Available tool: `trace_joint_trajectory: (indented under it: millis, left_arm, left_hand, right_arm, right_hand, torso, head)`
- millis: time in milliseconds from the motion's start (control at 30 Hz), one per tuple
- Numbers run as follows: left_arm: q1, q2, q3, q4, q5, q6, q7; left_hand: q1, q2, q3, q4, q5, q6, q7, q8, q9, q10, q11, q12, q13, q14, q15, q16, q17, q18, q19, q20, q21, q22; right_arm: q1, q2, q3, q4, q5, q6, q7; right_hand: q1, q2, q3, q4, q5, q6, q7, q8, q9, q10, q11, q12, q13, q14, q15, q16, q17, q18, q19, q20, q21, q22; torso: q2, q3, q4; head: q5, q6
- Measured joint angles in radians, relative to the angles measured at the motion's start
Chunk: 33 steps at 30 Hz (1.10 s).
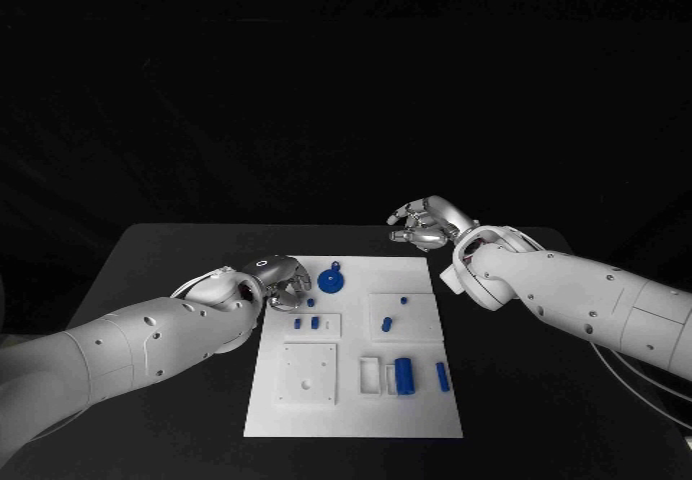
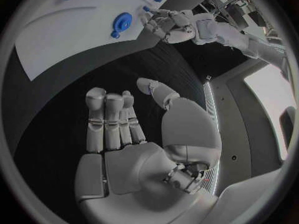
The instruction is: Assemble the parts on the task board
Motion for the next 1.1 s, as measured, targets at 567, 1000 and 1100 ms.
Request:
trace_joint_trajectory:
  millis: [567,1000,1100]
  left_arm:
    - [0.008,-0.110,0.063,0.066,0.190,-0.055,0.086]
    - [0.025,-0.246,0.084,0.275,0.874,-0.058,0.208]
    - [0.026,-0.264,0.084,0.297,1.022,-0.055,0.258]
  left_hand:
    - [-0.061,0.001,0.003,0.038,0.010,0.023,0.023,0.033,0.004,-0.018,0.010,0.004,0.001,-0.076,0.014,-0.122,-0.057,0.003,-0.069,0.025,-0.071,-0.024]
    - [-0.177,0.018,-0.087,0.044,-0.063,0.022,0.022,0.065,0.018,-0.019,0.031,0.009,0.007,-0.240,0.064,-0.500,-0.204,0.025,-0.263,0.073,-0.288,-0.125]
    - [-0.168,0.033,-0.084,0.031,-0.063,0.023,0.023,0.070,0.020,-0.019,0.038,0.009,0.005,-0.255,0.080,-0.547,-0.215,0.002,-0.281,0.083,-0.312,-0.136]
  right_arm:
    - [-0.008,-0.051,-0.003,0.021,-0.169,0.095,-0.013]
    - [-0.034,-0.056,-0.054,0.036,-0.488,0.155,-0.053]
    - [-0.044,-0.047,-0.064,0.036,-0.543,0.159,-0.066]
  right_hand:
    - [0.066,-0.005,0.072,-0.040,-0.200,0.028,0.025,0.036,0.018,-0.020,0.029,-0.558,-0.446,-0.027,0.025,-0.031,-0.024,0.040,-0.026,0.019,-0.026,0.000]
    - [0.103,-0.029,0.124,-0.025,-0.328,0.058,0.018,0.053,0.040,0.095,0.034,-0.803,-0.609,0.014,0.029,-0.014,-0.037,0.031,0.020,0.001,-0.010,0.000]
    - [0.107,-0.033,0.130,-0.019,-0.361,0.059,0.016,0.053,0.040,0.095,0.034,-0.817,-0.617,0.018,0.032,-0.014,-0.038,0.031,0.021,0.001,-0.010,0.000]
  torso:
    - [-0.002,0.0001,0.0011]
    - [-0.003,0.0001,0.0010]
    - [-0.003,-0.0006,0.0016]
  head:
    - [-0.014,0.017]
    - [-0.026,0.027]
    - [-0.027,0.028]
